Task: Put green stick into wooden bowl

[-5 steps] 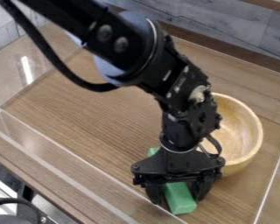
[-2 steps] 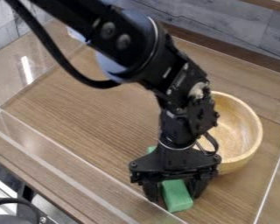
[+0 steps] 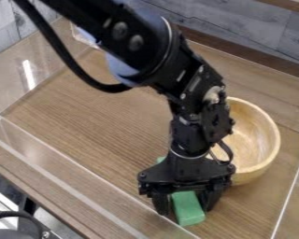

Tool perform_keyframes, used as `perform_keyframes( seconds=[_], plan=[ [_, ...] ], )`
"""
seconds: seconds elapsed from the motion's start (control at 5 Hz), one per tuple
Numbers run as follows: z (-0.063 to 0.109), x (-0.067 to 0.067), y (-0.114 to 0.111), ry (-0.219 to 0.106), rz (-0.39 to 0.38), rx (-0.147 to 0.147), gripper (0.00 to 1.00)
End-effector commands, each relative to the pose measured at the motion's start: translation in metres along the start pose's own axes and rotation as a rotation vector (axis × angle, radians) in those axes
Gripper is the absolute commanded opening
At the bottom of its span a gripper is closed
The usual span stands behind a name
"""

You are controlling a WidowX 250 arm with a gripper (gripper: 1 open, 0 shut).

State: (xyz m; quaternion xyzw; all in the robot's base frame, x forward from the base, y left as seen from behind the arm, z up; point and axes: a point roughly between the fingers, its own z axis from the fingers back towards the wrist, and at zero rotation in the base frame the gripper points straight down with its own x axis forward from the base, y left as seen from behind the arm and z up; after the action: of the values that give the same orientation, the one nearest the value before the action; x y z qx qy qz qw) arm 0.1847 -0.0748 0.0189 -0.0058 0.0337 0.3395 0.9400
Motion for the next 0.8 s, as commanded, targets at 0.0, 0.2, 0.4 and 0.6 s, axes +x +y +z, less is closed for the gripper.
perform_keyframes(
  seconds=[0.0,0.2,0.4,0.6],
  plan=[
    [0.005,0.005,-0.005,-0.011,0.019,-0.013,0.00],
    [0.015,0.006,-0.005,-0.008,0.008,-0.005,0.00],
    [0.028,0.007,-0.006,-0.003,-0.004,-0.003,0.00],
    [0.044,0.009,-0.009,-0.003,-0.023,-0.013,0.00]
  ],
)
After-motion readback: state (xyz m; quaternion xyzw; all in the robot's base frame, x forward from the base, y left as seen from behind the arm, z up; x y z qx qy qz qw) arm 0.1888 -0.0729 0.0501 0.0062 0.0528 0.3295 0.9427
